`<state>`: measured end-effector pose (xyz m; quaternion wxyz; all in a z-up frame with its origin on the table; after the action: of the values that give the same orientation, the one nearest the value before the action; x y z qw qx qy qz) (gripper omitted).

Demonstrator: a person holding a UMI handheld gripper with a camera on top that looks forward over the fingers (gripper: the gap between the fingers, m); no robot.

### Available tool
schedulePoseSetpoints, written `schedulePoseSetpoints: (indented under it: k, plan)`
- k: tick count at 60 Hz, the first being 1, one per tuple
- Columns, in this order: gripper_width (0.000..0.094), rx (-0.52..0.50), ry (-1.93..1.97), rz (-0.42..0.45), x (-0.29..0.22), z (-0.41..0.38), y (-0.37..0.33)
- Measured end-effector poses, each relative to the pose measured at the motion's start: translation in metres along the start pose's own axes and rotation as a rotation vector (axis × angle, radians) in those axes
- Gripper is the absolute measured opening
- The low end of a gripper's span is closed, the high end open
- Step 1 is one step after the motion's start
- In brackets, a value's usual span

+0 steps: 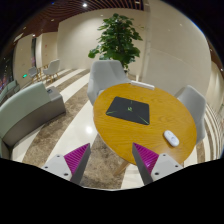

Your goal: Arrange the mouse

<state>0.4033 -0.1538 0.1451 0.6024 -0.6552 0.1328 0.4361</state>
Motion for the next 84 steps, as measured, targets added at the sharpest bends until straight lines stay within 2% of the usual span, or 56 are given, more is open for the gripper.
schedulePoseSetpoints:
  k: [16, 33, 42, 59, 84]
  plan:
    - [0.0871, 0.107, 0.077, -0.029, 0.025, 0.067, -0.011]
    - [0.0865, 0.280, 0.165, -0.071, 0.076, 0.173, -0.028]
    - [0.0866, 0.323, 0.189, -0.076, 0.095, 0.214, -0.031]
    - [0.0866, 0.344, 0.204, -0.055, 0.100, 0.264, 0.015]
    - [0.0863, 0.262, 0.201, -0.093, 0.092, 0.310, 0.131]
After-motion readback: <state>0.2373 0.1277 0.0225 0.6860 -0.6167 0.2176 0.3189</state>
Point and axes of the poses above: the point between the fingertips, and its own axes, seen from behind it with the camera up: z to the right, x down, y forward, the way the camera looks, the point moved 3 cm from there along -y, backward, against the way the camera looks, and after that the axes turned 6 degrees about -y, right-handed, at the moved point
